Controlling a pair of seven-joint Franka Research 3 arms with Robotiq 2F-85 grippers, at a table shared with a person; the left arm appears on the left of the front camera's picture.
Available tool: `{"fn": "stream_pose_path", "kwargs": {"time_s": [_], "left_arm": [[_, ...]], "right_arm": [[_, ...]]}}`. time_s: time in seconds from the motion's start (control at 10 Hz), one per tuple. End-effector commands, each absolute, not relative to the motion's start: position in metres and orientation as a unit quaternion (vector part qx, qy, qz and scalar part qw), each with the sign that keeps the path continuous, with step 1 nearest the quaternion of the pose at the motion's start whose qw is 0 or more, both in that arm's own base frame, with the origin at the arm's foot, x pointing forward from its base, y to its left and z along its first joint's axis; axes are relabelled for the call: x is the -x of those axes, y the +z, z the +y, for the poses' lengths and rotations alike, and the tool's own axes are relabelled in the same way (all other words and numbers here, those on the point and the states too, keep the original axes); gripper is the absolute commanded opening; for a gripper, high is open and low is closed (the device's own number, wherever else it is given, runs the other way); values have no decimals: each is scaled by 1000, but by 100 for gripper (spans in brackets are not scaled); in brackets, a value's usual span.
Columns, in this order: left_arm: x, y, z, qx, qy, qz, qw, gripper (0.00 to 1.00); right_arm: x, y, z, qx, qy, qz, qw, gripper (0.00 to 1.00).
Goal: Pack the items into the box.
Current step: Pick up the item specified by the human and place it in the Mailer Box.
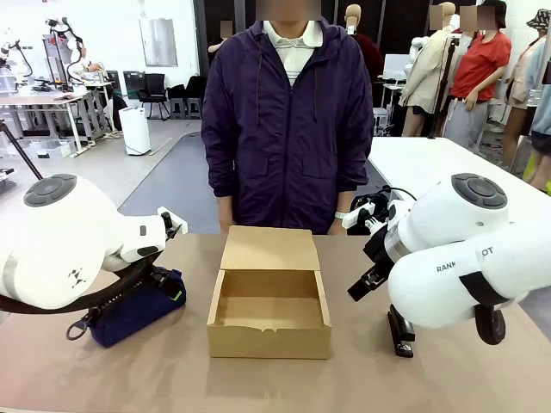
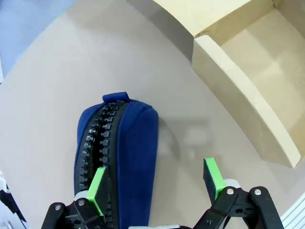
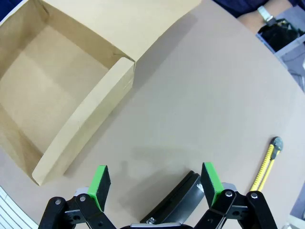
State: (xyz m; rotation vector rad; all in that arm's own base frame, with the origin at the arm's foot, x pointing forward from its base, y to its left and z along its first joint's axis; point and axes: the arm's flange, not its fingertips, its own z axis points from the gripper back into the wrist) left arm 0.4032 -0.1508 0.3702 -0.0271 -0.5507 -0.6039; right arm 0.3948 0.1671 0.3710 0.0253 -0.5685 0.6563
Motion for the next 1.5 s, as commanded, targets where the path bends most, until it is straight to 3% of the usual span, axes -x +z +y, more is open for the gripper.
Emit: {"fn": "stream_pose_path", "kwargs": {"time_s": [0.0,0.7,0.8,1.0,1.1,1.4], "left_arm": [[-403,370,-151,13,-294,-268,917,100],[-403,370,-151,13,-294,-268,918,100],[-402,391,-143,106,-347,-212,908,100],[-408,464,-129,262,-314,-144,901,100],[-404,498,-109,347,-319,-129,873,100],[-380,556,22,503,-261,-181,804,100]], "right_arm": [[-395,371,167,-12,318,-275,907,100],[-395,371,167,-12,318,-275,907,100],[-395,392,161,-63,307,-229,921,100],[-388,453,143,-182,228,-191,937,100],[-374,483,132,-244,228,-180,925,100],[-316,536,24,-436,155,-229,856,100]]}}
